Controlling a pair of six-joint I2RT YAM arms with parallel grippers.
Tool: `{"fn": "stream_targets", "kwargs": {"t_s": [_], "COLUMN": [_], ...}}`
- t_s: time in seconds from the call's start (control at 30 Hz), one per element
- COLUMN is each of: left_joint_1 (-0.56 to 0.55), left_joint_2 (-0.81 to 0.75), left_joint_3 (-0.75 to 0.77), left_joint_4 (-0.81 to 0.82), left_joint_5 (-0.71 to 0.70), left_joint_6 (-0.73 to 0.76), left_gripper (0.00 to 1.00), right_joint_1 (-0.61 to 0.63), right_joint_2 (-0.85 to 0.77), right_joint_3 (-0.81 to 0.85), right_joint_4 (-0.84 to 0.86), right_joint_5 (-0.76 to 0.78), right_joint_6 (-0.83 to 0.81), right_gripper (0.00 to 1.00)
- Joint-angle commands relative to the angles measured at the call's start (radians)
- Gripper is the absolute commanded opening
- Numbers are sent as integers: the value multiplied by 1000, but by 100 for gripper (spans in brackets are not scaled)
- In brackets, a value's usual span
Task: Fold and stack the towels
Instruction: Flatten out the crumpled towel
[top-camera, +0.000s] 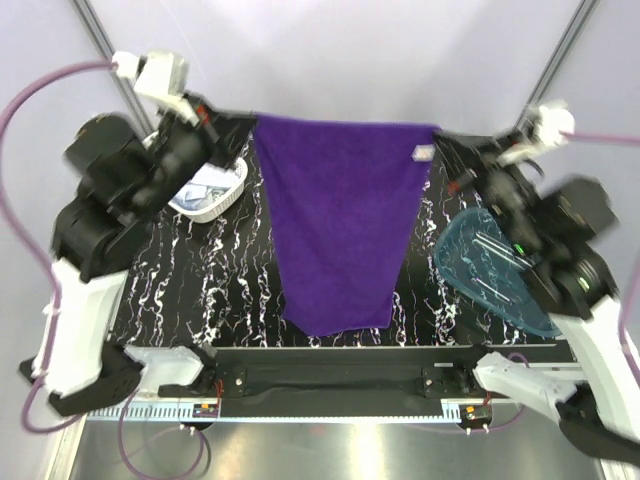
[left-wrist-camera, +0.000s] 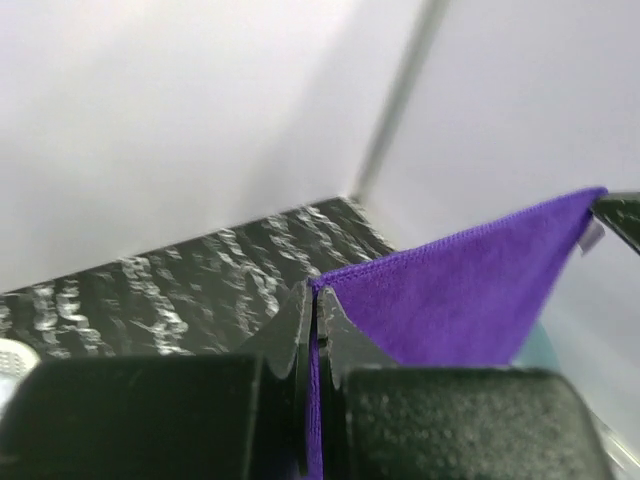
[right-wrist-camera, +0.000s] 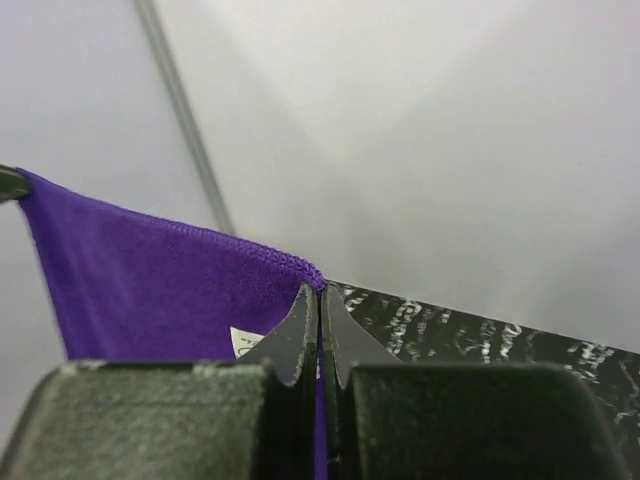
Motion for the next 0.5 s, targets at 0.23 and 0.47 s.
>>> {"fn": "stream_targets", "kwargs": {"t_s": [0.23, 0.47], "left_joint_1": [283, 391], "left_joint_2": [345, 697], "left_joint_3": [-9, 144], "left_joint_4": [160, 235], "left_joint_5": [-34, 121], "left_joint_6": [83, 108], "left_gripper": [0, 0], "right_joint_1": [-157, -283], "right_joint_2": [559, 893], "right_joint_3": [160, 266], "right_joint_4": [177, 300], "right_joint_5": [-5, -197], "right_joint_6": [-77, -94], "right_gripper": [0, 0]}}
